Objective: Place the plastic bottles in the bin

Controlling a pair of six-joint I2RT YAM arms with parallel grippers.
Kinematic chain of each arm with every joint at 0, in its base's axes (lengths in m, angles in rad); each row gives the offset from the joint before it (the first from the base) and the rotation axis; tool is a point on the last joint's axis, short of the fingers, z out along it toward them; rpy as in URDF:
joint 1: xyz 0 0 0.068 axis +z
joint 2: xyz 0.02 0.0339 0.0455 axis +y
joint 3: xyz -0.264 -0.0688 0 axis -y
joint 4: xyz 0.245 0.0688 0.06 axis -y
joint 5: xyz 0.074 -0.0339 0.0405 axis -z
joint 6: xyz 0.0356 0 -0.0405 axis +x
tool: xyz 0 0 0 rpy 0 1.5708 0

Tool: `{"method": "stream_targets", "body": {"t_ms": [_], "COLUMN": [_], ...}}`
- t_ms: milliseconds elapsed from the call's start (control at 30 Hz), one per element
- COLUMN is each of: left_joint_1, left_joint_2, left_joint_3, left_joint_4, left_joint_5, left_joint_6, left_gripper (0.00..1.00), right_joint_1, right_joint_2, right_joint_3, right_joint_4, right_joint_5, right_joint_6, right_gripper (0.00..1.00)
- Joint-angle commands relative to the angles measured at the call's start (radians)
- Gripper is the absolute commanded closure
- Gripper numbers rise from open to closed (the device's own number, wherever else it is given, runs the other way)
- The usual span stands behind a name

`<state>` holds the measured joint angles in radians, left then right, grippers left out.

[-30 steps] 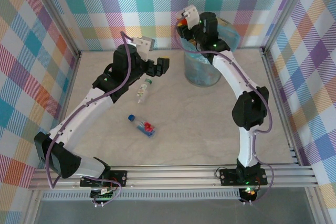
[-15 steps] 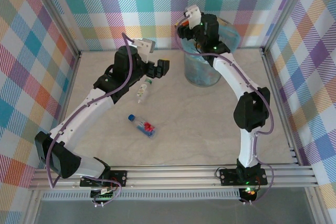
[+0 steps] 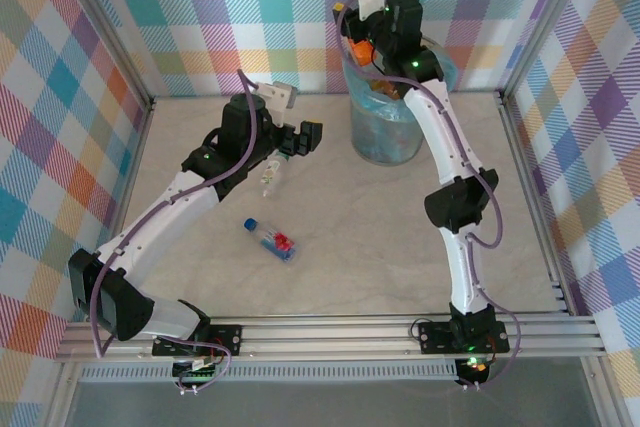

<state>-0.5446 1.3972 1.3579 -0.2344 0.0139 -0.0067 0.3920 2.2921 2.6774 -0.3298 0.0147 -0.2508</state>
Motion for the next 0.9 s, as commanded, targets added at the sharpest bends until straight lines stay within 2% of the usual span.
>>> {"method": "stream_targets", "body": {"t_ms": [0,233,367,533,600,867], "left_joint_1": [0.010,0.010,0.010,0.011,0.009,0.009], "left_joint_2": [-0.037,-0.036,-0.030,-0.022,-0.023,-0.010], "left_joint_3": [-0.005,-0.008,-0.012,-0.013,-0.015,0.013], "left_joint_4": [-0.005,-0.009,0.002,0.007,0.007,-0.014], "left_joint_5": [-0.014,-0.013,-0.006,0.004,0.008,-0.003], "left_joint_6": [-0.001,-0.003,-0.017,-0.033,-0.037,-0.046], "left_gripper": [0.06,0.06,0.06,0.07,0.07,0.07], "right_joint_1": [-0.019,-0.039,-0.045,-0.079,-0.084,-0.084], "right_joint_2": [0.055,-0.011,-0.124,-0.154,-0.157,-0.166], "right_joint_3": [0.020,-0.052,-0.220,-0.246,-0.245,-0.250], "right_joint_4": [-0.114,-0.274,-0.256,-0.301,-0.311,-0.219], "right_joint_5": [-0.013,0.077,0.139,0.154,0.135,-0.021], "right_joint_6": [0.007,-0.022,-0.038,-0.008,0.000,0.088], "right_gripper": [0.46,0.53,0.54,0.54,0.52,0.27]}}
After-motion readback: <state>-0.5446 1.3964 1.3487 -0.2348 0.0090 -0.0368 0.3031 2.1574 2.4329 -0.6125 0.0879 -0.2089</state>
